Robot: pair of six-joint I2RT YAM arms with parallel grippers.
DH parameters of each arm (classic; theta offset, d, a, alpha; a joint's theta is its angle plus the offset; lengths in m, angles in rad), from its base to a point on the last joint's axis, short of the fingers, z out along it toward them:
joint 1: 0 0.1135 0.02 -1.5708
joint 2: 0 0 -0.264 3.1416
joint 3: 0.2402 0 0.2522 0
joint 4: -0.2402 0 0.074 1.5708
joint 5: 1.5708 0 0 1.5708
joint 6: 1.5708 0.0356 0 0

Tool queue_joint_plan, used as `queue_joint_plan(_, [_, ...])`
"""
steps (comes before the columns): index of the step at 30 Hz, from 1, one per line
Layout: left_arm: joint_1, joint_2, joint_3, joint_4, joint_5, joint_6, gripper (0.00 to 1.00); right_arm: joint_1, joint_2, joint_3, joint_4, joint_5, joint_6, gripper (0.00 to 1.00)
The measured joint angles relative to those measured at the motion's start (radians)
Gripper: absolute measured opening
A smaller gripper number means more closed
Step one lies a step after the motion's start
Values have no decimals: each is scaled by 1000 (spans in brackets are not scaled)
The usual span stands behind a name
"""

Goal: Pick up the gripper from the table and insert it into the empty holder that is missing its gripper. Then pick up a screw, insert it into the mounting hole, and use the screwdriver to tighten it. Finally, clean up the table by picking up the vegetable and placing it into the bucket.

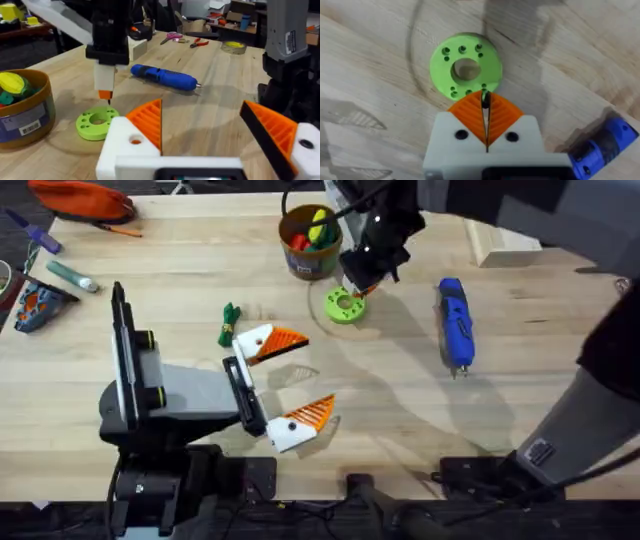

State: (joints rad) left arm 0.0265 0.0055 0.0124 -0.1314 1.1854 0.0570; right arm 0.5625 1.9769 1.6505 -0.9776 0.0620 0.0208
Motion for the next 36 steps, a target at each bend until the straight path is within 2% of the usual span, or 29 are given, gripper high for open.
queue_joint_plan(7, [0, 0, 0, 0, 0, 0, 985, 0, -89, 0, -29, 5, 0, 6])
queue_joint_plan(22, [0, 0, 0, 0, 0, 0, 985, 0, -380, 0, -132, 5, 72, 6])
queue_joint_plan(36, [0, 0, 0, 0, 0, 0, 985, 0, -409, 2, -190, -60, 119, 6])
